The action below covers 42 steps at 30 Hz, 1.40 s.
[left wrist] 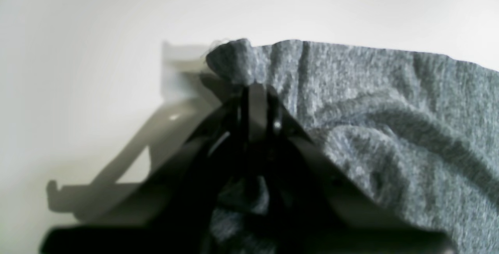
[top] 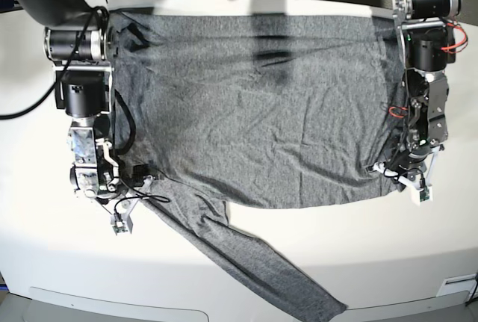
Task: Fold the T-shirt properly
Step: 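Move right gripper to the shirt edge where the sleeve joins, then lower right gripper and grasp the shirt edge by the sleeve seam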
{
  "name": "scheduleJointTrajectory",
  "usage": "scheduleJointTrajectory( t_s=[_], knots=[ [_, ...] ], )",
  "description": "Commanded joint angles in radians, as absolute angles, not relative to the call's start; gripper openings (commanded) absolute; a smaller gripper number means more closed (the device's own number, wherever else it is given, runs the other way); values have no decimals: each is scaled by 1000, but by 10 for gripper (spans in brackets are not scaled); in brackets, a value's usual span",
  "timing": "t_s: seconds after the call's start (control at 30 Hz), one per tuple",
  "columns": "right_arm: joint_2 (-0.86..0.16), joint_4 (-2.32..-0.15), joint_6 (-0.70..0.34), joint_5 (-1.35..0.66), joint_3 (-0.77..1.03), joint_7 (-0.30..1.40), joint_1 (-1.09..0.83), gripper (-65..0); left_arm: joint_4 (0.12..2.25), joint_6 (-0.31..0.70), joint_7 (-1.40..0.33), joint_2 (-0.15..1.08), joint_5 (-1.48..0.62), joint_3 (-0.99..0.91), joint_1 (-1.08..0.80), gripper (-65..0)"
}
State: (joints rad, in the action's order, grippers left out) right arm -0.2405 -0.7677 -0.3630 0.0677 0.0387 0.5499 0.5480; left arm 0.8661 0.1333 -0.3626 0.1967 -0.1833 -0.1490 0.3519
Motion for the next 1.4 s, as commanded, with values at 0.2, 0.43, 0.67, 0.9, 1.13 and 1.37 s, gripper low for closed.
scheduleJointTrajectory(
  t_s=[0.2,0.43,0.67,0.9,1.13,1.37],
  knots=[
    [-247,-785,-358,67,40,522,585,-495,877,136,-365,203,-183,-149,372,-650],
    [-257,-785,-358,68,40,493,587,-494,877,136,-365,203,-183,-149,391,-650],
    [-291,-785,-358,42,40,474,587,-495,877,136,-366,203,-183,-149,405,-650],
    [-299,-785,-358,-9,40,502,587,-650,877,136,-365,203,-183,-149,405,-650],
    [-299,-785,-359,-7,40,506,587,-650,879,243,-380,237,-184,-149,405,-650],
    [-299,-799,-359,-7,40,481,593,-650,894,243,-380,283,-192,-149,407,-650]
  ],
)
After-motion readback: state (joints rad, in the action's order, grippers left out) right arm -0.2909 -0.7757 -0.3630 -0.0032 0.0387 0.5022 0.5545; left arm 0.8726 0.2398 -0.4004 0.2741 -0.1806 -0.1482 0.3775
